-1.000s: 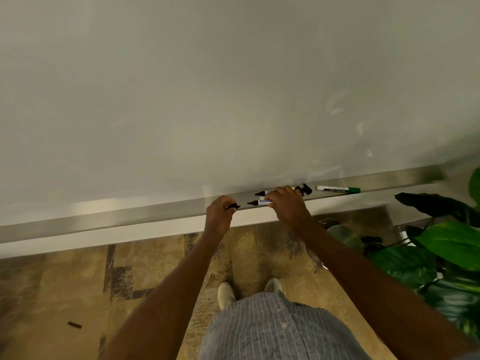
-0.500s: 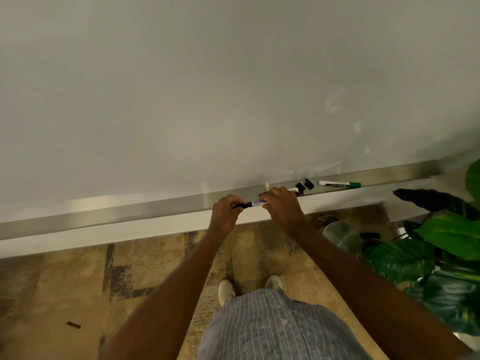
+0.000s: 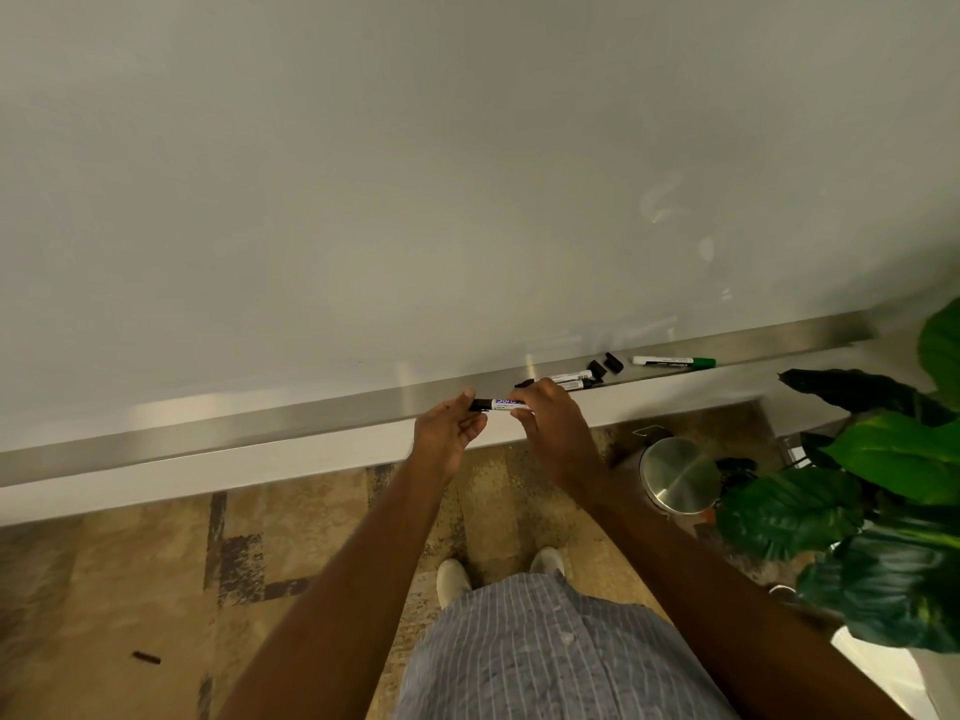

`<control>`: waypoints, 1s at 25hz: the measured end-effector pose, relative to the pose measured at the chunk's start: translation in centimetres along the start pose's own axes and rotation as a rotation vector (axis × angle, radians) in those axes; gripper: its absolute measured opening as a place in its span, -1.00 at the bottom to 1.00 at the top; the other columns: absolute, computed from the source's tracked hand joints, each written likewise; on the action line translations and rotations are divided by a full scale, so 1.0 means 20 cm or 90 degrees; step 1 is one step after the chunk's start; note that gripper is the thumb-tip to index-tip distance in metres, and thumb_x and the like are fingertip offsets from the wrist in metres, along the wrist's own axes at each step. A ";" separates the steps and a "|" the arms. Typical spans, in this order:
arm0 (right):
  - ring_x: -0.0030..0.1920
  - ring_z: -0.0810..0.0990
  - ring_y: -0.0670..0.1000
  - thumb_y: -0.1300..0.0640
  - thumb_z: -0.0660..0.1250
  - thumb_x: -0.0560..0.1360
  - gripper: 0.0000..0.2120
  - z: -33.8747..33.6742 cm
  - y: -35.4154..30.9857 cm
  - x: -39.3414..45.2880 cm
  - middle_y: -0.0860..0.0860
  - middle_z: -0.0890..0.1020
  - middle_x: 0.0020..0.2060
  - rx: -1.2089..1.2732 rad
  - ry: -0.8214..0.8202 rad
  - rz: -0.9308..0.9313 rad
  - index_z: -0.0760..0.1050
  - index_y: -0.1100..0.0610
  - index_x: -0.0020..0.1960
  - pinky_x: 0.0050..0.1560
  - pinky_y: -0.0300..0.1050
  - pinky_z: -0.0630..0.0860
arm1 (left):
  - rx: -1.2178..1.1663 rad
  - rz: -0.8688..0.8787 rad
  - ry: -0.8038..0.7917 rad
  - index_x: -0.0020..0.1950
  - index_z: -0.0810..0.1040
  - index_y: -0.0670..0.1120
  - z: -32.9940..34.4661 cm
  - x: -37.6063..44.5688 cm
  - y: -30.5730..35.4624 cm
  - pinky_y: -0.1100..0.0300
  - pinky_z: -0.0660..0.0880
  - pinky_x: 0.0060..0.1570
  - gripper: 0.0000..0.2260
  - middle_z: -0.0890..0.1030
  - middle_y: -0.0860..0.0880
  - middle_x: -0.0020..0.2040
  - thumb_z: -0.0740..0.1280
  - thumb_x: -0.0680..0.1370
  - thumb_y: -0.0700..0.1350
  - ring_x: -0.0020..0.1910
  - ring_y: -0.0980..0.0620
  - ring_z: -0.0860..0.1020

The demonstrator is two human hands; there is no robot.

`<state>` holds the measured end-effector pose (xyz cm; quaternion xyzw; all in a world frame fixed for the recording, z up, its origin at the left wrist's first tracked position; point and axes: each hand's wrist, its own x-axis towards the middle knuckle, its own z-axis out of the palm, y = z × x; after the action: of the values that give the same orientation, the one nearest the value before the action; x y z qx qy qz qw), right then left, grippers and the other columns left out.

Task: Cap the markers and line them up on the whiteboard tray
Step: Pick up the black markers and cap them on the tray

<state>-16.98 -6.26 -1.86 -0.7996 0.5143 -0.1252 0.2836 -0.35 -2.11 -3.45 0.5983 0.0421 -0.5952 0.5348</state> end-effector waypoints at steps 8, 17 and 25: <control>0.08 0.52 0.01 0.11 0.24 0.63 -0.75 0.00 0.05 -0.03 0.06 0.57 0.10 0.110 0.017 0.058 0.57 0.10 0.26 -0.03 -0.24 0.39 | 0.075 0.035 -0.042 -0.01 0.61 -0.24 0.06 0.00 0.00 0.20 0.66 -0.19 -0.86 0.69 -0.17 -0.14 0.45 0.56 -0.17 -0.23 -0.04 0.64; 0.28 0.48 0.06 0.00 0.17 0.67 -0.74 -0.13 0.36 -0.05 0.04 0.58 0.24 -0.008 0.009 0.083 0.54 -0.03 0.28 0.35 0.12 0.29 | 0.342 0.161 -0.032 -0.02 0.70 -0.14 0.26 0.00 -0.09 0.23 0.61 -0.18 -0.90 0.72 -0.11 -0.13 0.46 0.55 -0.12 -0.21 0.00 0.62; 0.28 0.47 0.14 0.24 0.36 0.53 -0.67 -0.44 0.79 0.07 0.05 0.60 0.21 -0.245 0.128 0.229 0.57 -0.01 0.26 0.34 0.13 0.29 | 0.826 0.457 -0.052 -0.16 0.57 -0.24 0.47 0.09 -0.07 0.02 0.42 -0.20 -0.84 0.61 -0.19 -0.20 0.25 0.56 -0.25 -0.20 -0.12 0.55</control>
<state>-32.61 -15.27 -3.99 -0.7184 0.6876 -0.0516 0.0921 -7.06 -9.17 -3.03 0.7484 -0.5357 -0.3111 0.2368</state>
